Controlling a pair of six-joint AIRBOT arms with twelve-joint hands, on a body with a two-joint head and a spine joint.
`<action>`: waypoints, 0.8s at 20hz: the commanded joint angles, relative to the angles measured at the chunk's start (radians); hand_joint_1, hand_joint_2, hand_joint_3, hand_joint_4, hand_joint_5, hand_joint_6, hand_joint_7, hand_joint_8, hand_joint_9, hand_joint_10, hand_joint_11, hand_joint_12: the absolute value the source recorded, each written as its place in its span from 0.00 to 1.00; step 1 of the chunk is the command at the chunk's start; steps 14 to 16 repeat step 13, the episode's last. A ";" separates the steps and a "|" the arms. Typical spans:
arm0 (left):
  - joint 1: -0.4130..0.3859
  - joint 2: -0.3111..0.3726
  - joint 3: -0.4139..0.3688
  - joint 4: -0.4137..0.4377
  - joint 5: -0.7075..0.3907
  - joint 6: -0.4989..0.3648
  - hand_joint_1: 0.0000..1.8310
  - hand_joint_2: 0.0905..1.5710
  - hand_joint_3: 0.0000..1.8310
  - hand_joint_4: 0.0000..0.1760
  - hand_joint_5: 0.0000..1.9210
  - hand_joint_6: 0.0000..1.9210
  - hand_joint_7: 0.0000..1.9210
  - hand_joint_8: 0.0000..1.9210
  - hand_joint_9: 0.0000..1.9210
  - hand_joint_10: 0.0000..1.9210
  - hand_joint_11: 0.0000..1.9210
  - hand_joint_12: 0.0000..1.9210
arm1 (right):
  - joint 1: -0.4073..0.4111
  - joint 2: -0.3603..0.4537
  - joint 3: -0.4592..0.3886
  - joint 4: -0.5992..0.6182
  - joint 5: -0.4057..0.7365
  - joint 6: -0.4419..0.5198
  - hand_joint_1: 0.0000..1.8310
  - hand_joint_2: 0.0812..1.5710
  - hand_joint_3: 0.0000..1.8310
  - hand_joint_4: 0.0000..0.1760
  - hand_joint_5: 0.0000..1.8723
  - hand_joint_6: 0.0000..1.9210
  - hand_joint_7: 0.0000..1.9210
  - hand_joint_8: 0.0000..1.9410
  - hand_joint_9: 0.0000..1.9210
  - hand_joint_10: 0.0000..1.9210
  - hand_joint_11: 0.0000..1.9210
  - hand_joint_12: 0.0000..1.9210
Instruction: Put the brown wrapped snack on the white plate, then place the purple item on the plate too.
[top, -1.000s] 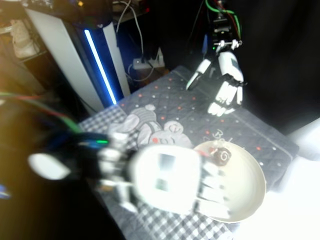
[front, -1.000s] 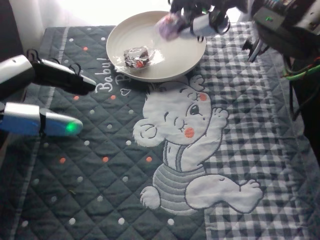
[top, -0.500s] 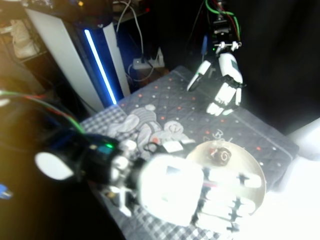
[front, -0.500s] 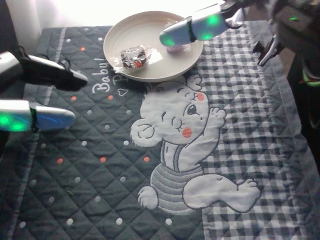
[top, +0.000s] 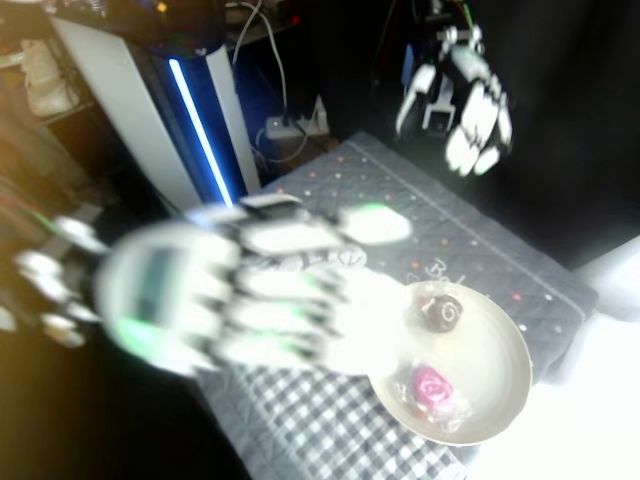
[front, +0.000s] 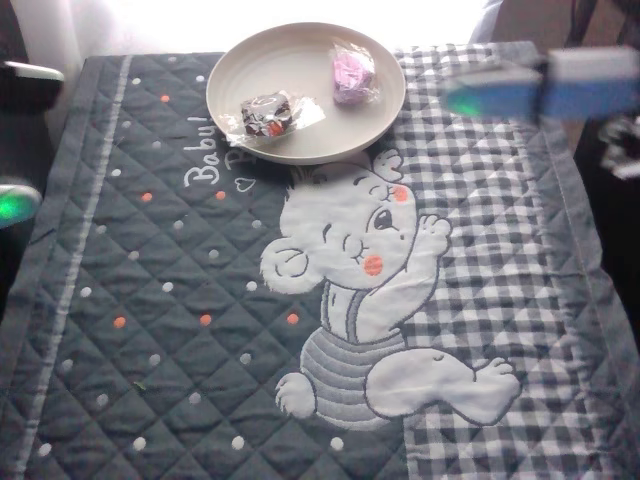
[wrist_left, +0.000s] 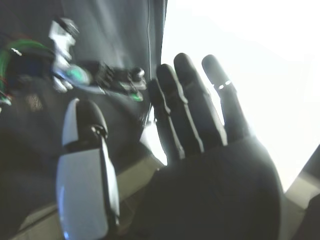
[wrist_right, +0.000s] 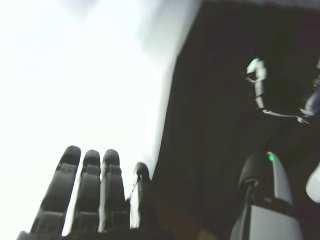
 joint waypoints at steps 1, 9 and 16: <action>0.023 0.001 -0.013 -0.042 -0.188 -0.008 0.50 0.56 0.00 0.00 0.43 0.00 0.43 0.00 0.38 0.08 0.10 0.61 | -0.075 0.003 -0.032 0.085 0.213 0.002 0.40 0.44 0.00 1.00 0.00 0.00 0.03 0.00 0.00 0.00 0.00 0.00; 0.135 -0.047 -0.081 -0.108 -0.272 -0.056 0.38 0.62 0.00 0.00 0.19 0.00 0.33 0.00 0.30 0.13 0.03 0.71 | -0.460 0.041 -0.206 0.367 0.508 0.002 0.32 0.47 0.00 1.00 0.02 0.00 0.07 0.00 0.08 0.00 0.06 0.05; 0.147 -0.110 -0.033 -0.143 -0.272 -0.178 0.09 0.75 0.01 0.00 0.01 0.00 0.09 0.00 0.12 0.00 0.00 0.54 | -0.470 0.020 -0.189 0.388 0.508 0.007 0.28 0.53 0.00 1.00 0.02 0.00 0.07 0.00 0.07 0.00 0.00 0.21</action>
